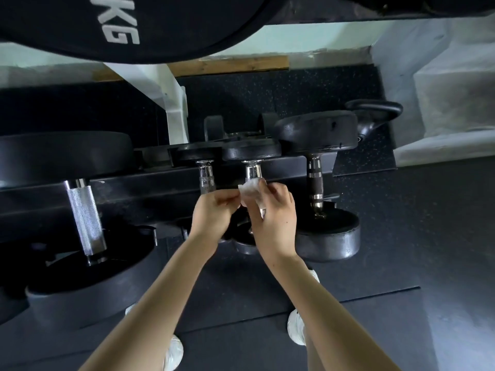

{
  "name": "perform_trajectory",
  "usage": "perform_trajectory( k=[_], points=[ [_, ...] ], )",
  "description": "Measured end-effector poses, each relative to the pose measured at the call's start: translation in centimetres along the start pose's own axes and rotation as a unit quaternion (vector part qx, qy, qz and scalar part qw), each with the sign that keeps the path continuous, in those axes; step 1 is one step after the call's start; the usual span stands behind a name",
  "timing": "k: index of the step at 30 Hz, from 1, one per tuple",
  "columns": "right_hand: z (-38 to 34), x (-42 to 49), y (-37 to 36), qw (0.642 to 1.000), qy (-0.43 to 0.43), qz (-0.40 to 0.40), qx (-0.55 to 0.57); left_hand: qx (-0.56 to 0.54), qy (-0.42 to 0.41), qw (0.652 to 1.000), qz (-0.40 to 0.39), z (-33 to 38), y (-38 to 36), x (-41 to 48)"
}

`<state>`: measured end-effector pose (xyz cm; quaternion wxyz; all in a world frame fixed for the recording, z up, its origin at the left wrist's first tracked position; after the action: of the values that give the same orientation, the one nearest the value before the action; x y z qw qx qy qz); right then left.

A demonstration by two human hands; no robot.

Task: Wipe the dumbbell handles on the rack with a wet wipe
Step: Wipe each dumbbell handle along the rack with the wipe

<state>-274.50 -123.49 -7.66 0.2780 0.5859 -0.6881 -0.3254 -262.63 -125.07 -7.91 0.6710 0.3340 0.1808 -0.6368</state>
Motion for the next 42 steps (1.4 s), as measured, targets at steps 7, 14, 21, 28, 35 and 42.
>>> perform_trajectory(
  k=[7,14,21,28,35,42],
  points=[
    [0.5,-0.2,-0.8,0.995,-0.016,0.05,0.084,0.009,0.053,0.992,-0.115,0.4,-0.5,-0.6],
    [1.5,2.0,0.2,0.992,0.118,0.042,0.008,-0.076,0.084,0.993,0.013,0.0,0.9,-0.4],
    [1.1,2.8,0.9,0.992,0.051,-0.035,0.107,-0.191,0.084,0.978,-0.005,0.0,1.4,0.2],
    [2.0,-0.2,0.4,0.995,-0.055,0.014,0.08,-0.219,0.047,0.974,-0.003,2.7,1.7,1.7],
    [0.8,1.2,0.7,0.985,-0.109,0.046,0.125,-0.131,0.044,0.989,0.046,4.3,1.1,2.2],
    [0.3,2.0,0.2,0.987,-0.061,0.099,0.107,-0.11,0.032,0.992,0.047,4.5,1.3,2.4]
  ],
)
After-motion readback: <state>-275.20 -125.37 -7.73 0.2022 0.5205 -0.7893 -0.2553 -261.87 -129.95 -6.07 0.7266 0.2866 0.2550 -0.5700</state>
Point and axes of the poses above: each hand's wrist, its own x-axis towards the middle knuckle, its own y-axis out of the back of the hand, z = x × y, the point moved 4 cm from there along x, towards the middle knuckle
